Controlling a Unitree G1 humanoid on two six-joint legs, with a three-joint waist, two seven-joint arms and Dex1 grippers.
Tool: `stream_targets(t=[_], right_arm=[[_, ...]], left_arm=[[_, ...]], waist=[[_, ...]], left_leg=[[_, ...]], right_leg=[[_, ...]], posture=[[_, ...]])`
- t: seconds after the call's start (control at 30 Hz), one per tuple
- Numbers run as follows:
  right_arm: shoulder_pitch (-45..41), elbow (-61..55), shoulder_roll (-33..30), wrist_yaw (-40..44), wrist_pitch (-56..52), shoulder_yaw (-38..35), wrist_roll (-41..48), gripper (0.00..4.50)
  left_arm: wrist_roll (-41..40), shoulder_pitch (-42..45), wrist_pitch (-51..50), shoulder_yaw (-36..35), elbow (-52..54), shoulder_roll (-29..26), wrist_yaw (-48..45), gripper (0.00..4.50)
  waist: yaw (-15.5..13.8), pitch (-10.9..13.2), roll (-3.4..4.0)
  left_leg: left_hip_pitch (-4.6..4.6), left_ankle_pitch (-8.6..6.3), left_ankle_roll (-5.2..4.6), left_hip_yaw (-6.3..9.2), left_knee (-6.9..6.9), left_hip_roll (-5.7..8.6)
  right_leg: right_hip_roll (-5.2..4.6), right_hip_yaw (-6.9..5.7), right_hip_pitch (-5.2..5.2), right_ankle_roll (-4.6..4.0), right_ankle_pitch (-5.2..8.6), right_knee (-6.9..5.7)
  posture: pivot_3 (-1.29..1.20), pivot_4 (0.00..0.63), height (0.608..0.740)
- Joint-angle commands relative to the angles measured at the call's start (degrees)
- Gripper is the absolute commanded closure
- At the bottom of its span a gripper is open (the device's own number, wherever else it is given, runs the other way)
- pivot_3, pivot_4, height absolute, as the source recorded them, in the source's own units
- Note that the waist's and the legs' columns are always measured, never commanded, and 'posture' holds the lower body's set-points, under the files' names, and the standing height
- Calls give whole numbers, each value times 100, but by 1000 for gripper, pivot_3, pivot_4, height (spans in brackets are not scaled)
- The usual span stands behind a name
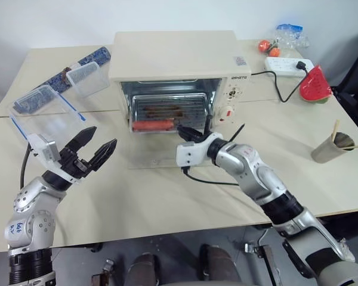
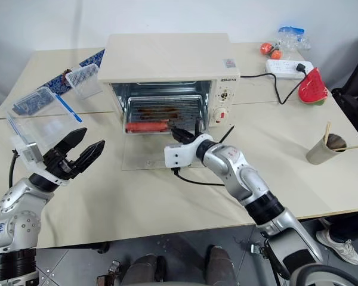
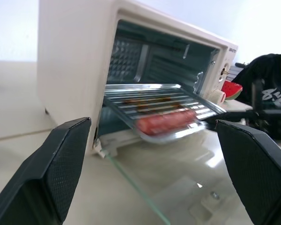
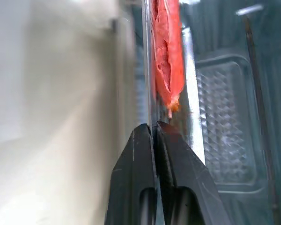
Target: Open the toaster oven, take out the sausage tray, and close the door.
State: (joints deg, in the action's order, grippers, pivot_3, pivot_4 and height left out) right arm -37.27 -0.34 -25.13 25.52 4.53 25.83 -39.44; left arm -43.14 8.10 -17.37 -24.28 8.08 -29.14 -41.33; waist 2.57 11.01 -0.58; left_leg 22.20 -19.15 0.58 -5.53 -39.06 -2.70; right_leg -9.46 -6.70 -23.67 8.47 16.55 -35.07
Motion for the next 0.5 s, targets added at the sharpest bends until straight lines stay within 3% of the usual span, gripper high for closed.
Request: stream_targets(t=[0.03, 0.5], right_arm=[[254, -680, -185, 92, 21, -327, 113, 4463], [1309, -1768, -695, 136, 184, -667, -9, 4463]], left_arm=[[-291, -106, -278, -220, 146, -146, 8, 0], [-831, -280, -1486, -281, 249, -504, -13, 0]], waist=[[-31, 0, 0], [-103, -1, -2]], left_leg=[[-1, 0, 0, 0, -1, 0], [-2, 0, 0, 1, -8, 0]], right_leg=[[0, 0, 1, 0, 0, -1], [0, 0, 6, 0, 0, 1]], posture=[[0, 150, 740], [0, 150, 740]])
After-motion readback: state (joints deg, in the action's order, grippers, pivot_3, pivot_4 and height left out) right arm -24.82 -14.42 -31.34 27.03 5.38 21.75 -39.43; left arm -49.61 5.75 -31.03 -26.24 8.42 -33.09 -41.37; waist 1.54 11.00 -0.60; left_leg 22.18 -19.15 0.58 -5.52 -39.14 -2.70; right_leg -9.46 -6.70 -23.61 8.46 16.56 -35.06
